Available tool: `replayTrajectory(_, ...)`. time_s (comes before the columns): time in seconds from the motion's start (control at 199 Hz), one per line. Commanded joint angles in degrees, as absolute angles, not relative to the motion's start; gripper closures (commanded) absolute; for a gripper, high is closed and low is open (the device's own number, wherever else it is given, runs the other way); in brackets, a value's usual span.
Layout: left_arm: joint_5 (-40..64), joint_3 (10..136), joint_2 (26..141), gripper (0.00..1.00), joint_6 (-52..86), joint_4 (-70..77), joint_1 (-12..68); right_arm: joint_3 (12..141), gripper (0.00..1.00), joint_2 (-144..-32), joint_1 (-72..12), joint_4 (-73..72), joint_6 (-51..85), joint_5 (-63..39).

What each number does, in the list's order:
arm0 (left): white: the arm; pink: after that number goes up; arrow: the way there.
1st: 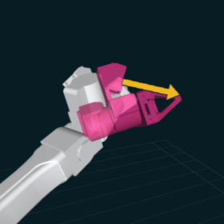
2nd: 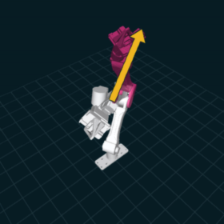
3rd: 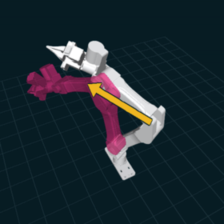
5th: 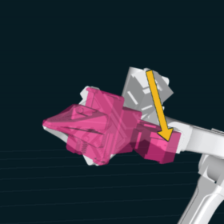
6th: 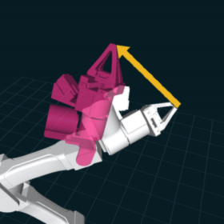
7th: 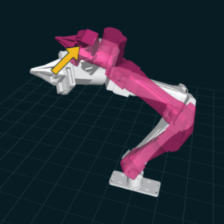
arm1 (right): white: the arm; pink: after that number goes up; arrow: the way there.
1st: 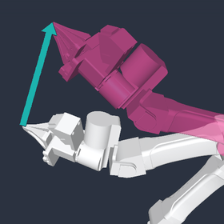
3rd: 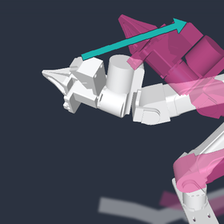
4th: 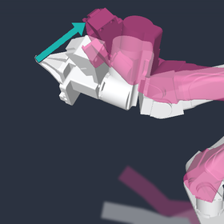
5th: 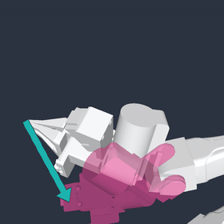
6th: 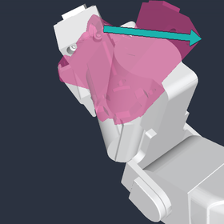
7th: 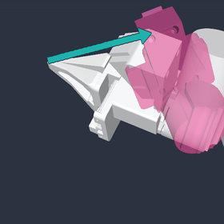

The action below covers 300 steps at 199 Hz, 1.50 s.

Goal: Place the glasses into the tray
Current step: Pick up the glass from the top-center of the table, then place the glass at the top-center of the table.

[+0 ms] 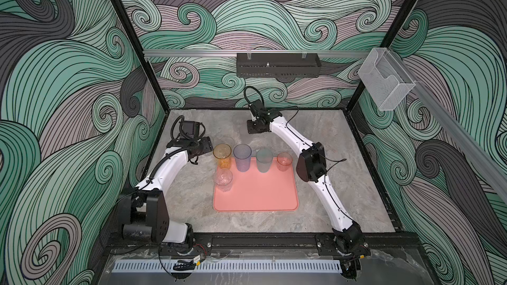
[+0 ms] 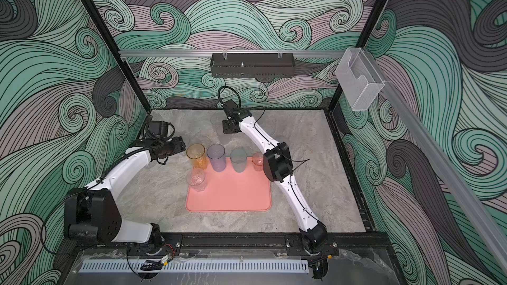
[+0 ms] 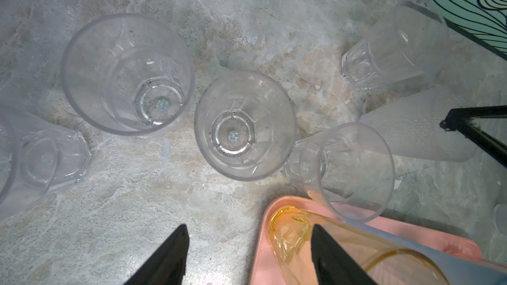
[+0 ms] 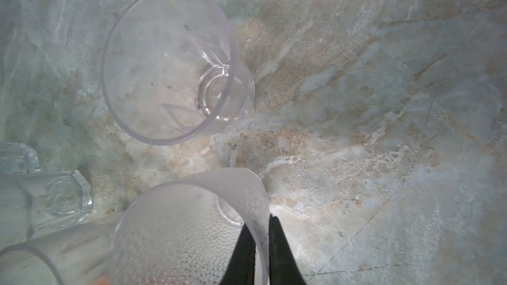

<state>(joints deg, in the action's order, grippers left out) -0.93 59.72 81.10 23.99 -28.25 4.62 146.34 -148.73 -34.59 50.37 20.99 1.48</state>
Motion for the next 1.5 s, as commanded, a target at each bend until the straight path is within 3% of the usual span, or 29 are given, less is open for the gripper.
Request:
replayTrajectory(0.0, -2.13, 59.57, 79.06, 0.27, 23.57, -28.13, 5.01, 144.28, 0.93, -145.57, -34.66, 50.94, 19.26, 4.65)
replayTrajectory(0.18, -2.55, 60.37, 78.45, 0.27, 23.19, -28.77, 5.01, 138.06, 0.98, -140.80, -33.08, 50.83, 19.07, 5.28)
replayTrajectory(0.642, -2.72, 65.79, 80.42, 0.27, 21.76, -30.81, 4.89, 115.45, 0.97, -124.70, -25.18, 50.50, 19.91, 7.58)
replayTrajectory(0.968, -3.18, 73.31, 89.69, 0.28, 20.74, -37.68, 4.22, 109.83, 0.96, -123.68, -21.71, 50.71, 20.43, 7.47)
replayTrajectory(1.499, -1.76, 69.29, 88.23, 0.33, 21.60, -36.14, -0.98, 110.39, 0.61, -119.78, -21.80, 50.56, 20.04, 6.36)
